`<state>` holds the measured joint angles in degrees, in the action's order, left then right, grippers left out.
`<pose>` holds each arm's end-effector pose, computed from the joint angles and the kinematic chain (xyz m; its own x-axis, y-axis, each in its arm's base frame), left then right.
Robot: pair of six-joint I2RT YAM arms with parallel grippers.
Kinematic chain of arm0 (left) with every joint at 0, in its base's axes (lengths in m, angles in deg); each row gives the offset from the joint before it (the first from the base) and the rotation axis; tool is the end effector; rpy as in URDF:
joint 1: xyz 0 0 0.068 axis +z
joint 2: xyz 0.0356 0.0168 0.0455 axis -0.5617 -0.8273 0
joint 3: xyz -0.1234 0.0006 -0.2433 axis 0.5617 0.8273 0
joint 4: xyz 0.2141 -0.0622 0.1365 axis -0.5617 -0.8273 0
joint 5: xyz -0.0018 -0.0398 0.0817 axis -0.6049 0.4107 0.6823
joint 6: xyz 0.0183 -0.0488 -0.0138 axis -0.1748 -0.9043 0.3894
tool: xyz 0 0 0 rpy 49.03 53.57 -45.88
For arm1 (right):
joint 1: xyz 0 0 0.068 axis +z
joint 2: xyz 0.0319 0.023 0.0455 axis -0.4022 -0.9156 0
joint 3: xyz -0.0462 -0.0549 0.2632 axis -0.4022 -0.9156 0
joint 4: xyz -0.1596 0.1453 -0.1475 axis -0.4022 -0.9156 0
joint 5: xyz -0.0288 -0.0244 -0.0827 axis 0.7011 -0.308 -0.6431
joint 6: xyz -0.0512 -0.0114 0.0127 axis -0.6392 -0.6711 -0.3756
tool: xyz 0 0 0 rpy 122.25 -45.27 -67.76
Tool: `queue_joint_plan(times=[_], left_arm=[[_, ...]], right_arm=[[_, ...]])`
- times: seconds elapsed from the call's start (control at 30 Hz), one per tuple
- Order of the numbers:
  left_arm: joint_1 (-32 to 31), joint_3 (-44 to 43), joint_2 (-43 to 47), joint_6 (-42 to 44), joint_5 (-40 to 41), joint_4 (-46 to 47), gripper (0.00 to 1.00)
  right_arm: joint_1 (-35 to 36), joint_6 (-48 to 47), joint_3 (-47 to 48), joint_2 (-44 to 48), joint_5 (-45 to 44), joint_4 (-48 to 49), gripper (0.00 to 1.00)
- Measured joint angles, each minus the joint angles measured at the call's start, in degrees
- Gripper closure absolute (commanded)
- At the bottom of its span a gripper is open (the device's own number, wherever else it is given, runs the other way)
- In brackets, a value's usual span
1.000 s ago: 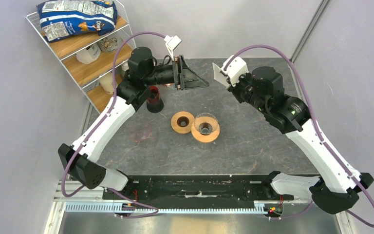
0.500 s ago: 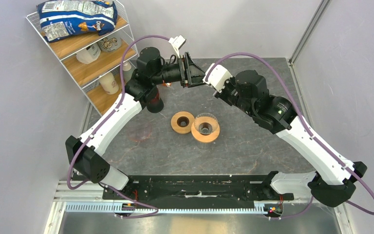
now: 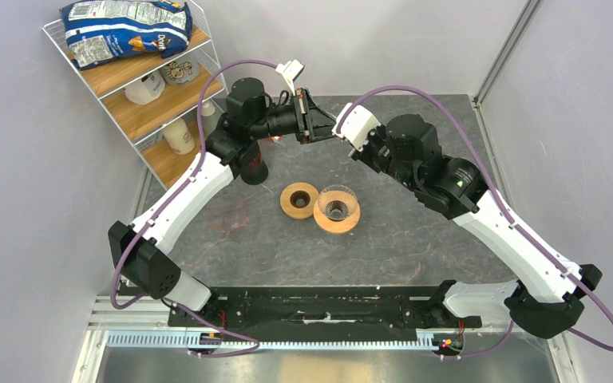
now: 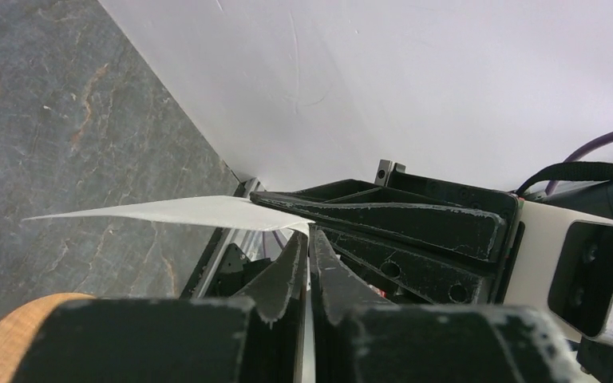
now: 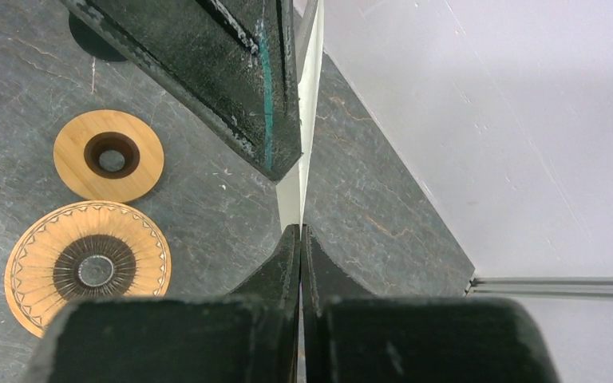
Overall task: Place the coffee filter in the dripper
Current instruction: Adjust the coffee filter.
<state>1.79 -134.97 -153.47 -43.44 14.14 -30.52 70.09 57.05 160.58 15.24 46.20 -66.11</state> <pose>0.2799 -0.2067 0.4355 -0.8258 -0.1905 -0.5308 0.5102 0.1489 -0.8471 0.1774 0.1732 0.4566 0.0519 -0.6253 -0.7787 -0.5883 0.6109 -0.5298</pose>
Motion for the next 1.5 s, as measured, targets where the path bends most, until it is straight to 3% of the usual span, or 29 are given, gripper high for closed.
queue_joint_plan(times=[1.47, 1.5], left_arm=[[1.09, 2.97, 0.7, -0.26, -3.17, 2.14, 0.98], [1.2, 3.48, 0.98, -0.26, -3.72, 2.91, 0.91]], right_arm=[[0.0, 6.38, -0.02, 2.86, 11.17, -0.02, 1.0], [0.0, 6.75, -0.02, 2.91, 11.15, -0.2, 1.0]])
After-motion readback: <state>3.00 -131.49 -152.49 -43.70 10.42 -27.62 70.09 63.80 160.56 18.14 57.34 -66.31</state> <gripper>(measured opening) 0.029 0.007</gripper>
